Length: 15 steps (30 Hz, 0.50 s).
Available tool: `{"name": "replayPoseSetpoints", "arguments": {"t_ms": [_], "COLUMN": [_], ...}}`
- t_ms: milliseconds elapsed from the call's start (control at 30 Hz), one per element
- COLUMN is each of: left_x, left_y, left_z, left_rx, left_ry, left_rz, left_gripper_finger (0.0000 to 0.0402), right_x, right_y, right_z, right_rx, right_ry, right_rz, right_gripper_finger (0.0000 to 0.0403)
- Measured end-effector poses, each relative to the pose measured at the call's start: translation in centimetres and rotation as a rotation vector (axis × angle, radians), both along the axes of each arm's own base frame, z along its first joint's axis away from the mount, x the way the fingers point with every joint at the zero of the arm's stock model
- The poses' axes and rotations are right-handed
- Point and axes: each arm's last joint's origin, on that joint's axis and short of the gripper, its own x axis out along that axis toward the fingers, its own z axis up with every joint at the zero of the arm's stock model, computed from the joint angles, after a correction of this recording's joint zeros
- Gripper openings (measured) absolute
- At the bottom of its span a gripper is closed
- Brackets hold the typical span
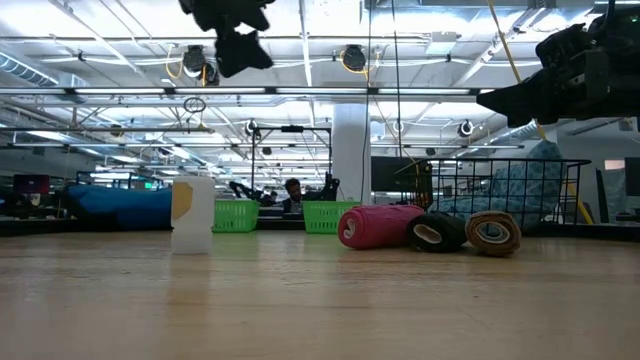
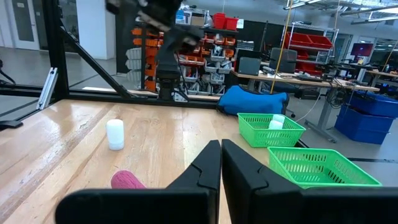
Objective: Pick & place medical supplies in basket/bin
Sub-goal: Put the white pill bottle into the left green bin
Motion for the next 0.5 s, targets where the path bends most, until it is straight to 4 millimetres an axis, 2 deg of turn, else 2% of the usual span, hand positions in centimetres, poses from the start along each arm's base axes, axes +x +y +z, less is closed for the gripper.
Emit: {"name": "replayPoseSetpoints", "arguments": {"t_ms": [167, 300, 500], "left_x": [-0.9, -1.7, -0.8], "left_y": [-2.6, -4.0, -6.0], "left_z": [-1.0, -1.5, -2.3], "left_rx": [0.099, 0.196, 0.210], "left_ry": [0.138, 0.229, 0.214], "left_rz": [-0.001, 0.074, 0.049], "left_gripper_finger": [0.0257, 0.0253, 0.0254], "right_x": [0.0, 0.0, 0.0], "right_y": [0.0, 0.0, 0.0], "right_z": [0.0, 0.0, 0.0], "right_rx": [0.000, 0.000, 0.000], "right_ry": [0.000, 0.000, 0.000], "right_rz": [0.000, 0.000, 0.000], "right_gripper_finger": [0.0004, 0.0004, 0.0004]}}
